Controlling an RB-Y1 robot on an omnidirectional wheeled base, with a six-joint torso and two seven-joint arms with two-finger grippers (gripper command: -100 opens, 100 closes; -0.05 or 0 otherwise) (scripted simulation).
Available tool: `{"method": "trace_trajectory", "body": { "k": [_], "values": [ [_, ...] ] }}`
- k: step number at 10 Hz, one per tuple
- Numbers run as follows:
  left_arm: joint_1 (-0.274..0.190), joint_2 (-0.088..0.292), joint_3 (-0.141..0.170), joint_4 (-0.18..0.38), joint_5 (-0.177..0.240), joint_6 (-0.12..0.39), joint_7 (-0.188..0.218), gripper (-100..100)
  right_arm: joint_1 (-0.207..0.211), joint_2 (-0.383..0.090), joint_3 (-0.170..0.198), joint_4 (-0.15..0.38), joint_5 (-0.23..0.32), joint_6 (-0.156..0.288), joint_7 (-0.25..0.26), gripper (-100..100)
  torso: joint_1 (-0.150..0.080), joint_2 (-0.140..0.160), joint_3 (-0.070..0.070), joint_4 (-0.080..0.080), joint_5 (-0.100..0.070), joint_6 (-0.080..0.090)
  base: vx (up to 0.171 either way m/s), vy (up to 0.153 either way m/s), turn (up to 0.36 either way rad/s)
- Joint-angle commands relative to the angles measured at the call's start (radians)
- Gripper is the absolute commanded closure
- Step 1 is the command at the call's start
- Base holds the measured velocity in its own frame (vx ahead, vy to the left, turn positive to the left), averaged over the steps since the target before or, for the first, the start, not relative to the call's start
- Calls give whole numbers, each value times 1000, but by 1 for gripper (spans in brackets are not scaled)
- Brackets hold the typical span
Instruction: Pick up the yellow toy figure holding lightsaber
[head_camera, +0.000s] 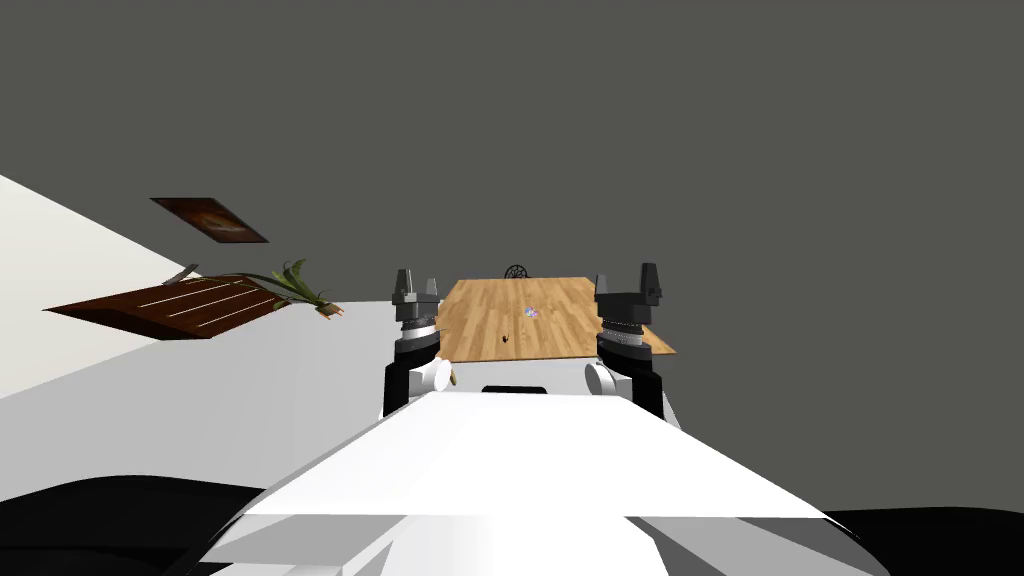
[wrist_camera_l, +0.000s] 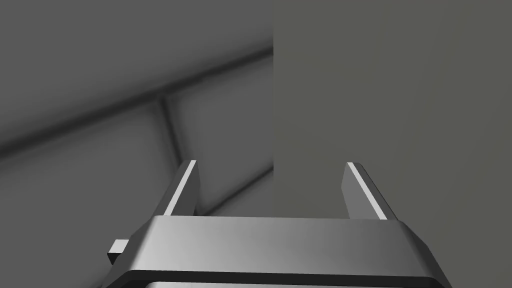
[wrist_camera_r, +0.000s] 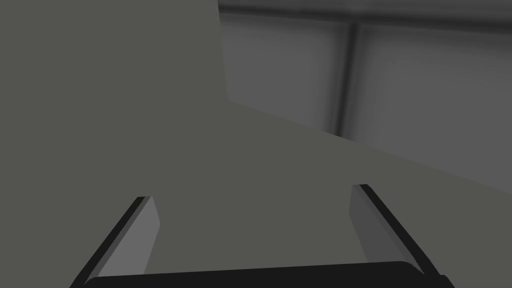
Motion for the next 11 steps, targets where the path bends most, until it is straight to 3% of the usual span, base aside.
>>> {"method": "trace_trajectory", "body": {
  "k": [1,4,5,11],
  "values": [
    [-13,39,6,13,4,10,5,-100,0,0,0,0,0,0,0,0,0,0,0,0,0,0,-59,-41,-13],
    [-44,94,21,44,14,32,17,-100,0,0,0,0,0,0,0,0,-8,6,3,1,-2,0,-90,-125,-20],
    [-74,125,36,75,24,54,29,-100,0,0,0,0,0,0,0,0,-9,6,3,1,-2,0,-58,-186,-58],
    [-191,185,98,221,65,141,80,-100,0,0,0,0,0,0,0,0,-13,3,2,1,-3,0,-64,-217,-50]
  ]
}}
